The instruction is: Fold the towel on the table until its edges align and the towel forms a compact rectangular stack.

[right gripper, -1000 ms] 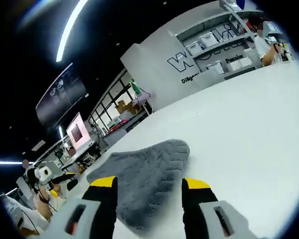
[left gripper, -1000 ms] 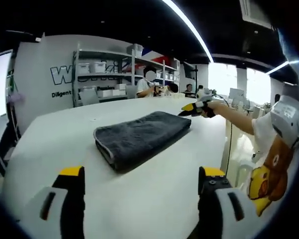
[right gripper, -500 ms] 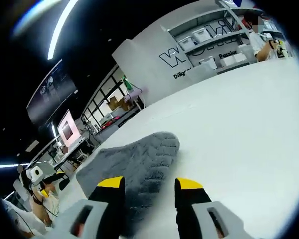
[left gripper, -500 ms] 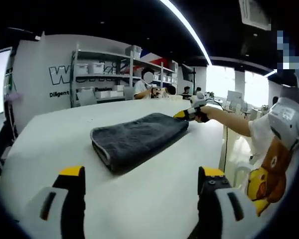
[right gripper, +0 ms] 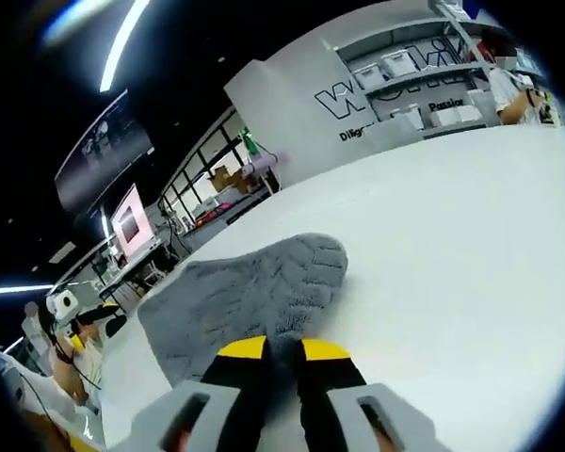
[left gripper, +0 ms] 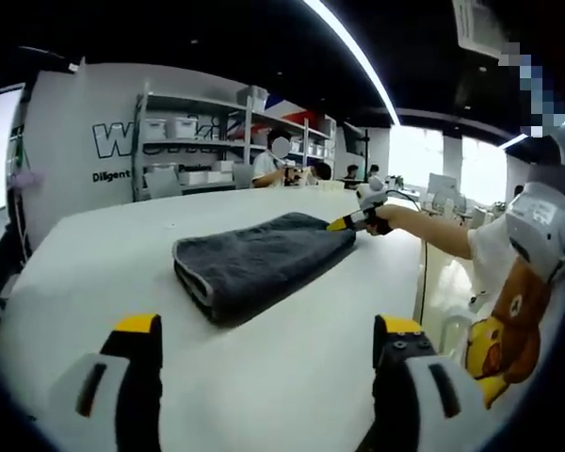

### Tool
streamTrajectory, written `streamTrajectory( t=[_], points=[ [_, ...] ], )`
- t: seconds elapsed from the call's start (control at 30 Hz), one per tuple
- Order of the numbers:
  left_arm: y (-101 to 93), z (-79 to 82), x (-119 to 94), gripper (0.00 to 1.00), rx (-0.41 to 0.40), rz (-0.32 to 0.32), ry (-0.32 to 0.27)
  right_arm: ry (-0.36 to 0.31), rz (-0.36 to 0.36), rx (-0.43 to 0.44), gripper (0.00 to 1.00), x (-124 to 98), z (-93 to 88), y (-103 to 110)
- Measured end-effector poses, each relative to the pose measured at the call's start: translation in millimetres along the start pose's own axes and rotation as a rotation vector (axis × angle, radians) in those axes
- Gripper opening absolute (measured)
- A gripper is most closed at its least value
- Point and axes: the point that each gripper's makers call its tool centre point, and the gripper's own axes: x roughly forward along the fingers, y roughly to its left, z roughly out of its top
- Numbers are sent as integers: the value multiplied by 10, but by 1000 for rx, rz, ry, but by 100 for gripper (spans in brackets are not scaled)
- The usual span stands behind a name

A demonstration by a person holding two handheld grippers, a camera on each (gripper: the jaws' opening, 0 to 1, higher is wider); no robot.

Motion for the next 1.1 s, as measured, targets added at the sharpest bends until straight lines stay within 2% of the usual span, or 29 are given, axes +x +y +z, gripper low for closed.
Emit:
streamTrajectory(
  t=[0.23,0.63,0.8,0.93,1.1],
  points=[
    [-19,-4,7,97,-1,-6,0,22,-27,-43,9,-217,72,-252],
    [-99,-7,104,97,2,-33,5,-25,-149,-28,9,-885,67,-671],
    [-132,9,166,97,6,-45,5,-60,-125,14,9,-937,78,-543],
    [-172,24,183,97,11,-60,2,-106,-73,41,8,-941,242,-324],
    [-175,49,165,97,14,-64,-9,-151,17,55,8,-879,501,100]
  ],
)
